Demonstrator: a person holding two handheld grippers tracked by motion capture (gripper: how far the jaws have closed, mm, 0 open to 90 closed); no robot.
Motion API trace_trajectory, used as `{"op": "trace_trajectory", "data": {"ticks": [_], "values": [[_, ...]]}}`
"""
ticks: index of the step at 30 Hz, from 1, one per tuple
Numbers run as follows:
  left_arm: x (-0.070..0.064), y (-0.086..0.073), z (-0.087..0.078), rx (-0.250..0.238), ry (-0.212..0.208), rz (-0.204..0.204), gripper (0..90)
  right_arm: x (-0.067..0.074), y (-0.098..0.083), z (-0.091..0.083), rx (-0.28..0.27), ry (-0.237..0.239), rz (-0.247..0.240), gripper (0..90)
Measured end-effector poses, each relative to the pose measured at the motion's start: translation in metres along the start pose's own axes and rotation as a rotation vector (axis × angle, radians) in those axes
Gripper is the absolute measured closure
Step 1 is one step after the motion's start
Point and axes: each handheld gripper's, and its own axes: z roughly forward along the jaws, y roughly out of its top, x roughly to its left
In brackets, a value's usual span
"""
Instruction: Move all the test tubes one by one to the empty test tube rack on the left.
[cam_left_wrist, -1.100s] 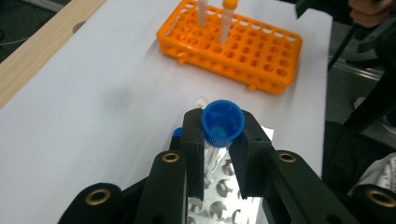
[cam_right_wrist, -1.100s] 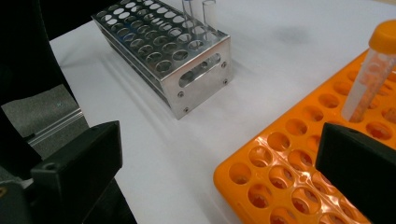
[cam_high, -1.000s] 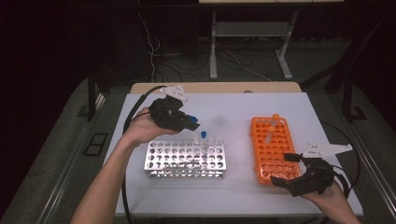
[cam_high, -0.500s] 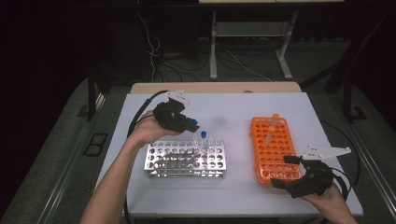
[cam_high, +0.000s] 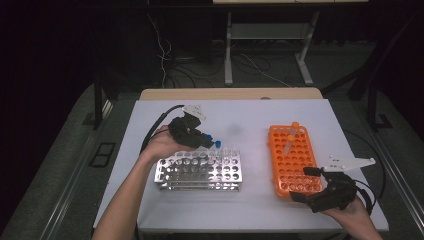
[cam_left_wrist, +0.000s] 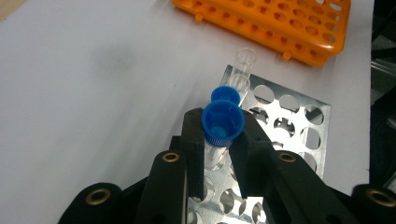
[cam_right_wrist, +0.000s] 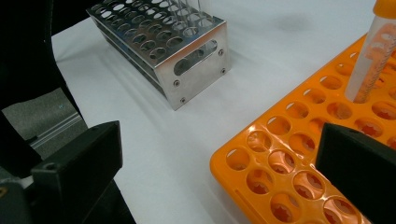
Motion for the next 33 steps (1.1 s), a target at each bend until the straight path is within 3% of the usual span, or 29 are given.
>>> {"op": "trace_trajectory", "data": {"ticks": [12,16,21,27,33], "values": [[0.001,-0.018,0.012,-0.006,-0.007,-0.024,73.6,-0.001,-0.001,0.000,0.001,-0.001,0.003,0.3],[0.000,-0.019,0.010,-0.012,-0.016,-0.048,57.3,-0.001,0.000,0.000,0.001,-0.001,0.004,0.3],[-0.006,-0.019,-0.003,-0.062,0.022,-0.077,38.0,-0.001,0.001,-0.002,-0.004,-0.007,0.006,0.3],[-0.021,-0.025,-0.023,-0.138,0.053,-0.107,25.0,-0.008,0.008,-0.008,-0.018,-0.037,0.012,0.4],[-0.042,-0.032,-0.031,-0.169,0.049,-0.098,10.8,-0.024,0.017,-0.005,-0.010,-0.065,0.026,0.4]]}}
